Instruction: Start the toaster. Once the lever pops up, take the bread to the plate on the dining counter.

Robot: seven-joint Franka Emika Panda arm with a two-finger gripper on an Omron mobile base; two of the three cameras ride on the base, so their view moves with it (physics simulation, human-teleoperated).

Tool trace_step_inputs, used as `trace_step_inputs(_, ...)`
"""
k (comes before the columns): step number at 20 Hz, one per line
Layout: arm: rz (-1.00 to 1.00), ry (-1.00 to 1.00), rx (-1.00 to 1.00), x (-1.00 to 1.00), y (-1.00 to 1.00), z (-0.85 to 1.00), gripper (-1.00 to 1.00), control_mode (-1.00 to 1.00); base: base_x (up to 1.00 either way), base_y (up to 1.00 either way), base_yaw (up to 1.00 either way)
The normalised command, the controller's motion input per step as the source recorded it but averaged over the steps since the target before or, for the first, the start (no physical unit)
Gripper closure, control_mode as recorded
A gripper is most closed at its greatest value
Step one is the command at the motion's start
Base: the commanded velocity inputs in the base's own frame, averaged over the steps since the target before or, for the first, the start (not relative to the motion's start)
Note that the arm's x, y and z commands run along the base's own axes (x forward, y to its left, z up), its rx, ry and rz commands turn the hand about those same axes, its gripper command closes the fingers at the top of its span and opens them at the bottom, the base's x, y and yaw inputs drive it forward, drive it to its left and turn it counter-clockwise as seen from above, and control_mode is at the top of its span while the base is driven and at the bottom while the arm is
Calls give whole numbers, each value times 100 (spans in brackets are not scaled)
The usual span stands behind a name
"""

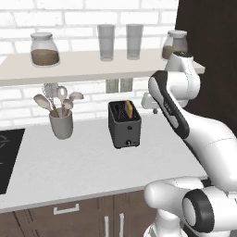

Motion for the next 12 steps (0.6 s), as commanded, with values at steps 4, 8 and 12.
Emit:
trace_step_inputs(4, 5, 0, -1, -33, 39, -11, -100, -100, 0, 0, 0)
trace_step_inputs(8, 10, 0, -9, -9, 84, -35, -100, -100, 0, 0, 0)
trace_step_inputs(12, 9, 0, -1, 9, 72, -53, -100, -100, 0, 0, 0)
